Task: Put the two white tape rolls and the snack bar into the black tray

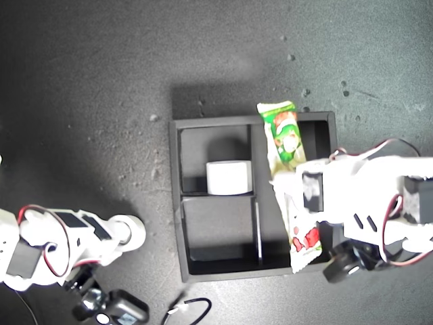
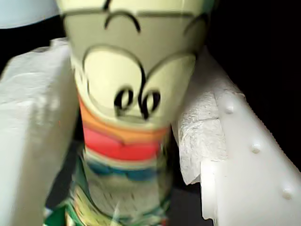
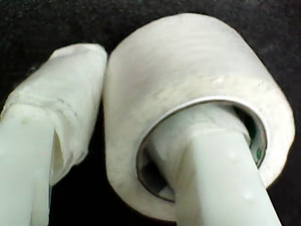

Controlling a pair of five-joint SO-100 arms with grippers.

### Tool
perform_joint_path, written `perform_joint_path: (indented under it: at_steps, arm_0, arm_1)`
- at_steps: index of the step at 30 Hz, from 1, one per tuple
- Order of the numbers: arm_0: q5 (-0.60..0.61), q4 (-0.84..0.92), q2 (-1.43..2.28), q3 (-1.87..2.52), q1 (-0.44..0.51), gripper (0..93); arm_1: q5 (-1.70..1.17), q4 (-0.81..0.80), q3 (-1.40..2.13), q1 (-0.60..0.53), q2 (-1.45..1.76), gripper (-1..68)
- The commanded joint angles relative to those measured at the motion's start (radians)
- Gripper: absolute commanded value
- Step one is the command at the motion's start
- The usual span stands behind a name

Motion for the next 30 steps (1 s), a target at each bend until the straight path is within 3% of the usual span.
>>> perform_joint_path:
  at_steps: [1,9,14,20,26,30]
  arm_0:
    - [0.018,0.028,0.046,-0.041,-0.020,0.3]
    - [0.132,0.350,0.146,-0.290,-0.051,0.3]
    - [0.270,0.577,0.002,-0.676,-0.094,0.3]
    - [0.353,0.830,-0.380,-1.235,-0.114,0.3]
    - [0.357,1.009,-0.683,-1.671,-0.101,0.3]
    - [0.356,1.261,-1.069,-2.373,-0.095,0.3]
  arm_1:
    - [0.012,0.003,-0.002,0.006,0.009,17.5]
    - [0.049,0.189,-0.196,0.012,0.021,12.9]
    - [0.140,0.414,-0.419,0.049,0.021,0.0]
    - [0.522,0.611,-0.545,0.156,0.021,-0.4]
    - [0.805,0.704,-0.669,0.137,0.021,-0.5]
    - [0.853,0.739,-0.730,0.120,0.021,-0.5]
